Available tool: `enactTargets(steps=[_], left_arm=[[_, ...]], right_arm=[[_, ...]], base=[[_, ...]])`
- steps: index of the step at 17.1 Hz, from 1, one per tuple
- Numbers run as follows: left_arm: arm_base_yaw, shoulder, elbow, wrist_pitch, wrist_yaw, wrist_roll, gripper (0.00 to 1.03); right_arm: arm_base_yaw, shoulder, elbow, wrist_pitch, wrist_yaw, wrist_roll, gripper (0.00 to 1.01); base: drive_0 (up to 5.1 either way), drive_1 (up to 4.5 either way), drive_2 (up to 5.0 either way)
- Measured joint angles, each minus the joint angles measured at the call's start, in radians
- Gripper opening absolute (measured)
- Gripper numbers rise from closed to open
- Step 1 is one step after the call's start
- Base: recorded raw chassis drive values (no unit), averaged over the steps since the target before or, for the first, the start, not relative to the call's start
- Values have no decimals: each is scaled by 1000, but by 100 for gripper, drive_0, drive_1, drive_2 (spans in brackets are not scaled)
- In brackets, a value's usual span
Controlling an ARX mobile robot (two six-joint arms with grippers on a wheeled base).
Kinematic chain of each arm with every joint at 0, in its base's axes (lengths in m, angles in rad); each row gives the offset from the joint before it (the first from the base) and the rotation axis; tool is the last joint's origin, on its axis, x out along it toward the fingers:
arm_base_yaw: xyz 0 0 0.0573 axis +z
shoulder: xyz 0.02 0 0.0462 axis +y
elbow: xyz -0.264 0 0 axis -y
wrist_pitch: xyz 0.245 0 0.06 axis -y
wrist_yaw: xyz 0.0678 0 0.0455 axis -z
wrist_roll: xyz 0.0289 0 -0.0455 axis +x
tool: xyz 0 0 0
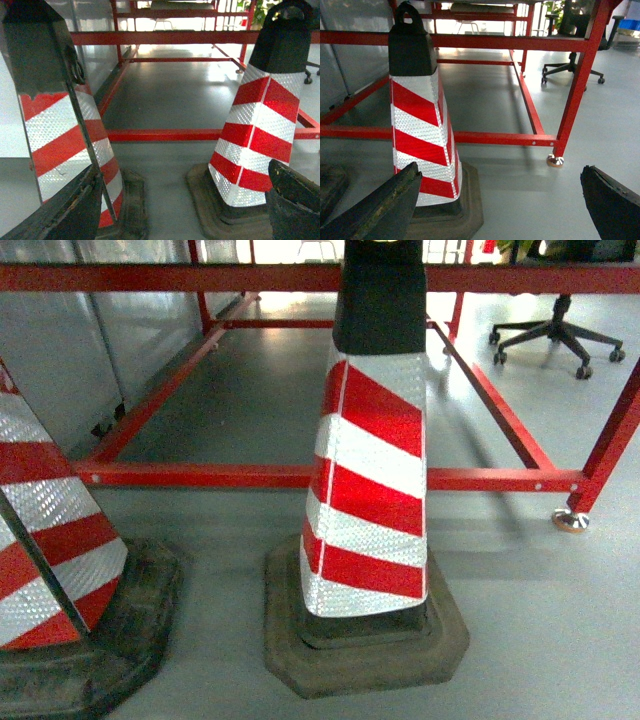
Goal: Place box next to blue box on left shelf
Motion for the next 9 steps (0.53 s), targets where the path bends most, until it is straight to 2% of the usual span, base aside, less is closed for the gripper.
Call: enactTargets(steps=[9], left_arm=[[0, 0, 0, 0, 2, 1, 98]], right_arm=[[0, 0, 0, 0, 0, -2, 98]], base=[[0, 0, 0]])
